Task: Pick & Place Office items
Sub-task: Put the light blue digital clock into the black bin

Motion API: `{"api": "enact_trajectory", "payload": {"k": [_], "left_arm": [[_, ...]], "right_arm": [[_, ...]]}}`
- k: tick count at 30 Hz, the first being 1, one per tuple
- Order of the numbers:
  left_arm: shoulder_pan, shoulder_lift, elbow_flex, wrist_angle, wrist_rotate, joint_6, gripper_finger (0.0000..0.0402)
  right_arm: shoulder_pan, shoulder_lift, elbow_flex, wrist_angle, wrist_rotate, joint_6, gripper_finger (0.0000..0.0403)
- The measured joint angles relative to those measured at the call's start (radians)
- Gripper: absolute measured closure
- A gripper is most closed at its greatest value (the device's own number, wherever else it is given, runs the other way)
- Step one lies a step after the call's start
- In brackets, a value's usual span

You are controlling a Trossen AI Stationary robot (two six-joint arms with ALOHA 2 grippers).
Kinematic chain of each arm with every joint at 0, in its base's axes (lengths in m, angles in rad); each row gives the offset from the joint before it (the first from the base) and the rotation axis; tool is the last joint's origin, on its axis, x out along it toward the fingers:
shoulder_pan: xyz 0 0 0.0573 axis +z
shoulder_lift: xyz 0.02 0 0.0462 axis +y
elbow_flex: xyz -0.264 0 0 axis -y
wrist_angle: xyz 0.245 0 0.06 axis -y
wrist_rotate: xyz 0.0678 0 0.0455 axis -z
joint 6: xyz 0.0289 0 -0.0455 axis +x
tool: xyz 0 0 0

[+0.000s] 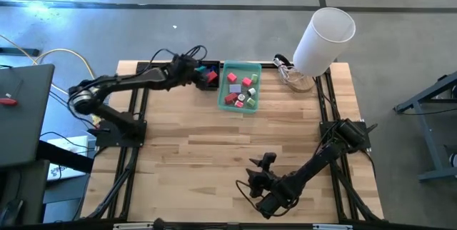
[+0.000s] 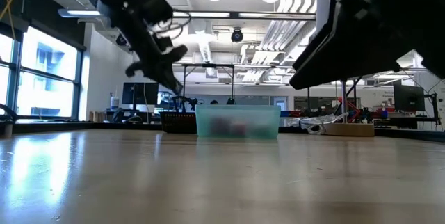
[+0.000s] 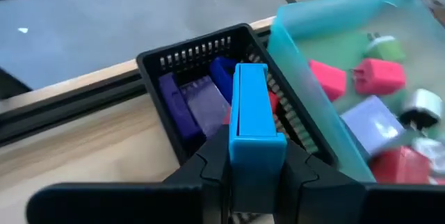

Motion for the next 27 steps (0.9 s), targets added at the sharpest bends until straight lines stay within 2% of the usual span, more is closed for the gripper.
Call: {"api": "enact_trajectory", "payload": {"k": [5, 13, 21, 27], "left_arm": [[0.030, 0.101, 0.001, 0.079, 0.009, 0.000, 0.0348], [0.015, 0.218, 0.035, 0.093, -0.105, 0.045, 0.0347], [0.015, 0.243, 0.056, 0.094, -0.113, 0.073, 0.0346], [0.015, 0.243, 0.056, 0.092, -0.116, 0.104, 0.0329]], "right_arm": [[-0.013, 0.000, 0.000, 0.000, -0.037, 0.023, 0.0211], [-0.033, 0.000, 0.000, 0.000, -0.051, 0.022, 0.0211], [-0.040, 0.000, 0.000, 0.002, -0.070, 0.024, 0.0211], [-0.039, 0.000, 0.000, 0.002, -0.072, 0.023, 0.0211]]}}
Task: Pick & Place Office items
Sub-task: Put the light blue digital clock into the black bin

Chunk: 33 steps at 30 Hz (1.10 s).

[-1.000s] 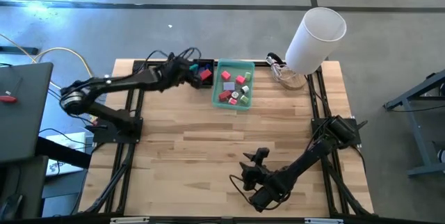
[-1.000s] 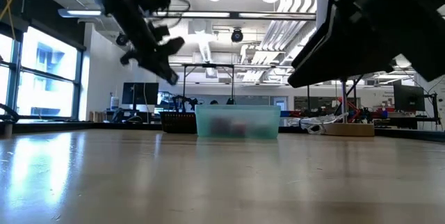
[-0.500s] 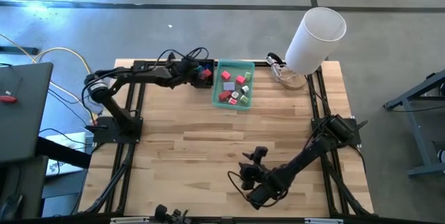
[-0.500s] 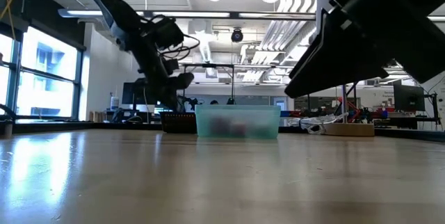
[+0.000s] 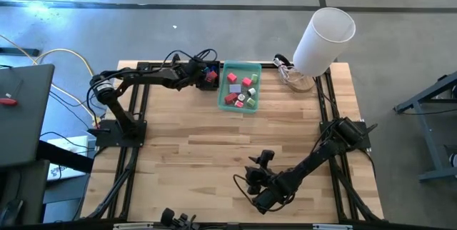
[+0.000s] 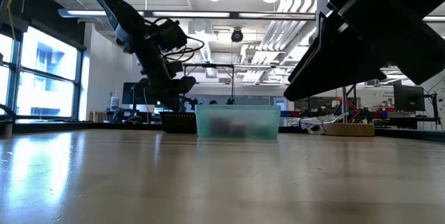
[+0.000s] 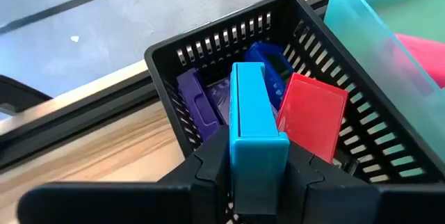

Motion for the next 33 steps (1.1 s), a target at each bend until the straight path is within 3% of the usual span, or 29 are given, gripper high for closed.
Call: {"api": "enact_trajectory", "payload": {"k": [16, 33], "left_arm": [[-0.020, 0.000, 0.000, -0.006, 0.008, 0.084, 0.0322], [-0.036, 0.000, 0.000, -0.012, 0.011, 0.166, 0.0322]], "right_arm": [[0.003, 0.000, 0.000, -0.024, -0.084, 0.074, 0.0211], [-0.006, 0.000, 0.000, 0.005, -0.105, 0.101, 0.0211]]}}
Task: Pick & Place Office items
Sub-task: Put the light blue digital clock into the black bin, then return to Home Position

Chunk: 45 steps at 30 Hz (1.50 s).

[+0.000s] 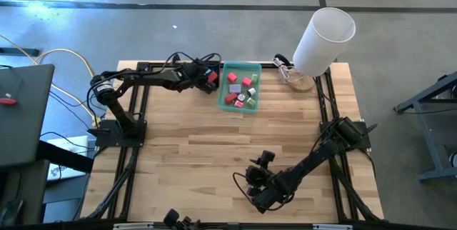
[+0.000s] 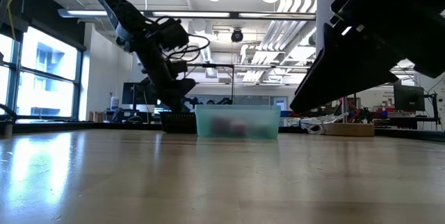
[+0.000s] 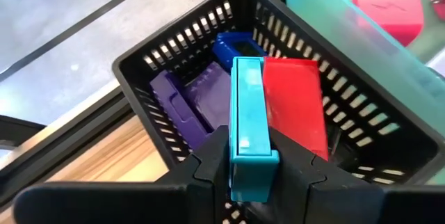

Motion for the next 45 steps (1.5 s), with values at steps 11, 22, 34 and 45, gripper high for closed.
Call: {"api": "enact_trajectory", "payload": {"k": [11, 22, 34, 45], "left_arm": [[-0.004, 0.000, 0.000, -0.001, 0.064, 0.008, 0.0289], [-0.026, 0.000, 0.000, 0.008, 0.060, 0.078, 0.0219], [-0.077, -0.018, 0.000, 0.012, 0.049, 0.162, 0.0218], [-0.158, -0.192, 0.087, -0.231, -0.004, 0.232, 0.0218]], "right_arm": [[-0.017, 0.000, 0.000, -0.005, 0.004, 0.001, 0.0211], [-0.024, 0.000, 0.000, -0.012, 0.092, -0.090, 0.0211], [-0.073, 0.000, 0.000, -0.017, 0.103, -0.135, 0.0211], [-0.089, -0.133, 0.000, -0.115, 0.332, -0.328, 0.0211]]}}
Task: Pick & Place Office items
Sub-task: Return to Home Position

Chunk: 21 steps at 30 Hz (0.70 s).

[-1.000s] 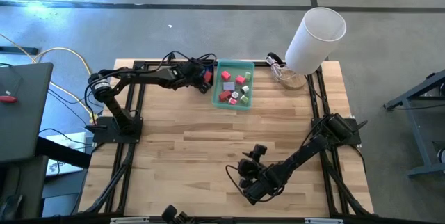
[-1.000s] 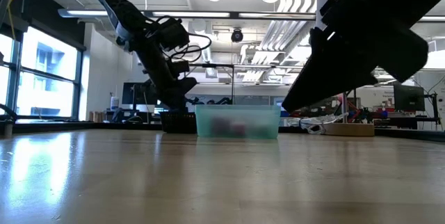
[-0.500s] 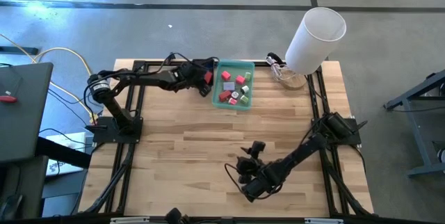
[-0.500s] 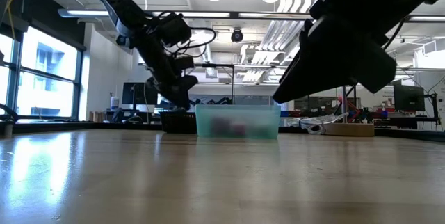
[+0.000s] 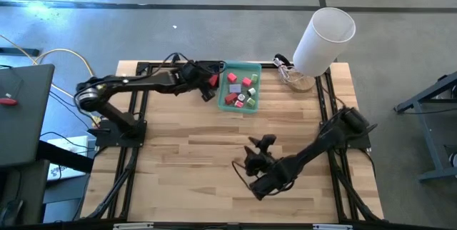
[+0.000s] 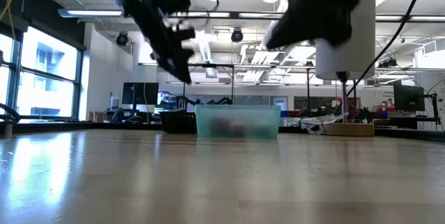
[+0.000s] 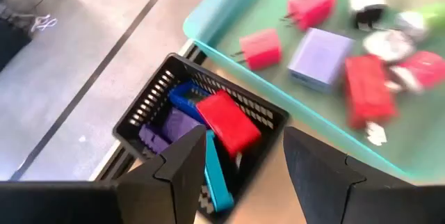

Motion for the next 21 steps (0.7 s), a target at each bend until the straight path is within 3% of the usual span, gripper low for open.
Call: {"api": "enact_trajectory", "payload": {"k": [6, 9, 12, 14, 16, 21], "left_arm": [[-0.079, -0.172, 0.042, -0.237, -0.065, 0.003, 0.0223], [-0.100, -0.268, 0.043, -0.364, -0.173, -0.018, 0.0241], [-0.092, -0.360, 0.041, -0.486, -0.248, -0.092, 0.0267], [-0.072, -0.415, 0.035, -0.527, -0.250, -0.110, 0.0289], [-0.043, -0.464, 0.025, -0.546, -0.233, -0.111, 0.0314], [0.065, -0.587, -0.035, -0.547, -0.137, -0.207, 0.0387]], "right_arm": [[-0.029, -0.202, 0.000, -0.174, -0.031, -0.010, 0.0231], [-0.049, -0.309, 0.000, -0.342, 0.028, 0.060, 0.0273], [-0.076, -0.428, 0.000, -0.537, 0.022, 0.192, 0.0333], [-0.091, -0.501, 0.000, -0.652, -0.015, 0.274, 0.0377], [-0.117, -0.584, -0.019, -0.699, -0.034, 0.308, 0.0394], [-0.159, -0.859, -0.209, -0.571, -0.070, 0.263, 0.0400]]}}
